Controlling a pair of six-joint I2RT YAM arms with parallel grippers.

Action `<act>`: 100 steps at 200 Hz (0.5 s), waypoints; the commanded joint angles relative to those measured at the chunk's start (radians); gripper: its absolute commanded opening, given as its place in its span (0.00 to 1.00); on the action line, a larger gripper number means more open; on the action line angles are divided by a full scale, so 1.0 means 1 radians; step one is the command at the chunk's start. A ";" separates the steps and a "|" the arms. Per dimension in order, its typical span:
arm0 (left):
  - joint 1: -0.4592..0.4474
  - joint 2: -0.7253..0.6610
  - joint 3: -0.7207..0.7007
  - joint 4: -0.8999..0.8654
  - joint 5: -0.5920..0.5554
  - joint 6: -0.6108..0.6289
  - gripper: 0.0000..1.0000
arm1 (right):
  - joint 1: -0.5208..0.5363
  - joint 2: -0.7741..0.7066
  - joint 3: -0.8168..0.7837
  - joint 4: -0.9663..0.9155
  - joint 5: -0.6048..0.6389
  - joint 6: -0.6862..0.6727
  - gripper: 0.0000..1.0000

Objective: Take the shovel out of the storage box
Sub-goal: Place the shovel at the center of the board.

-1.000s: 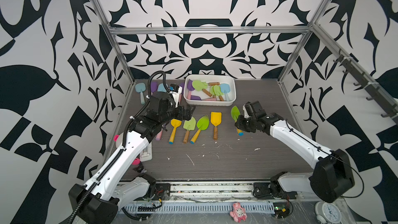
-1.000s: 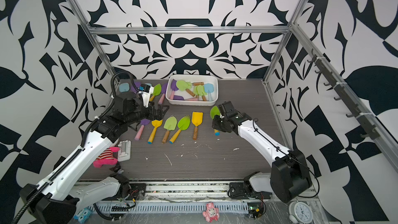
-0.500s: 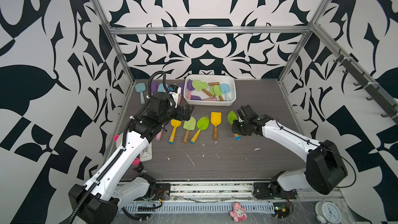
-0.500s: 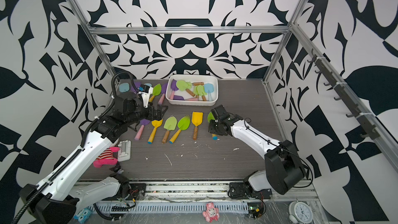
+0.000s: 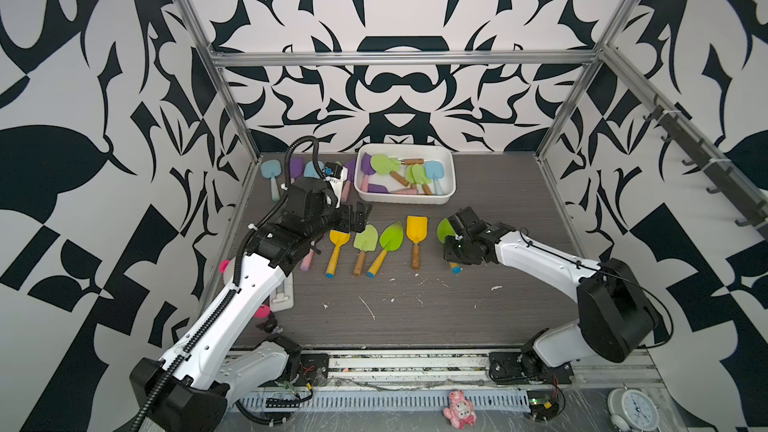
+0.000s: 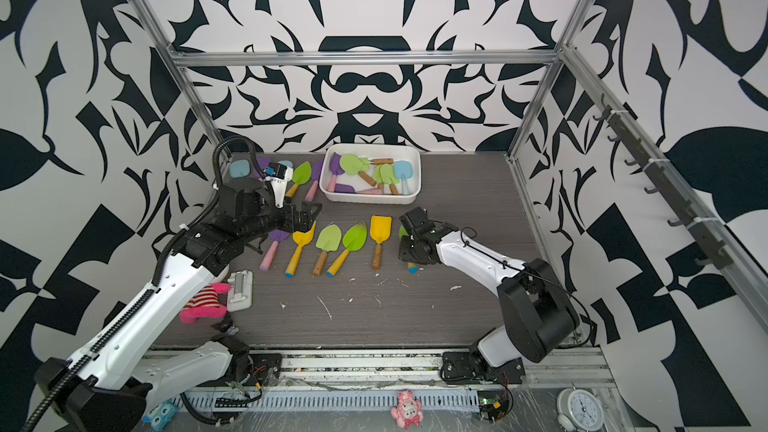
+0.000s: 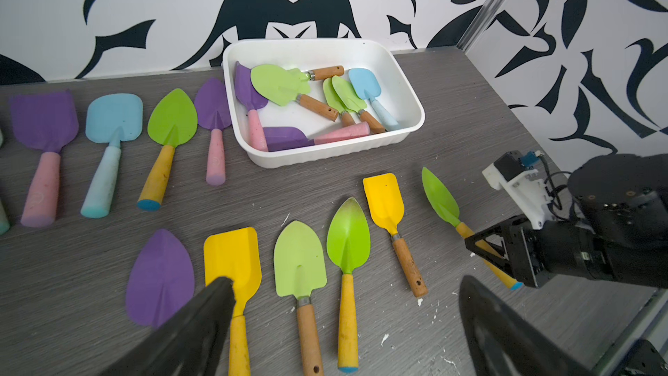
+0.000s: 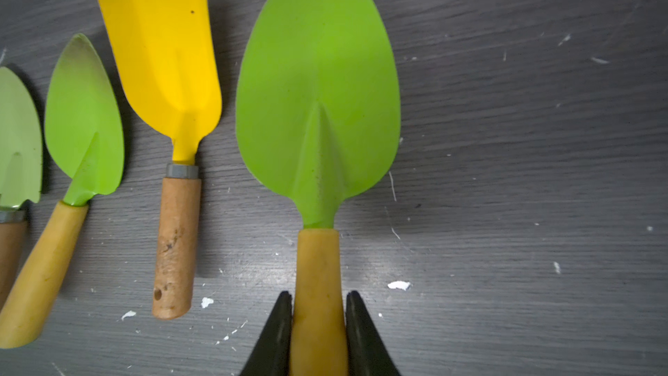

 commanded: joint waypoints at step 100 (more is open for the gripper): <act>-0.003 -0.039 -0.004 -0.023 -0.017 0.011 1.00 | 0.011 0.095 0.067 0.063 0.067 -0.010 0.00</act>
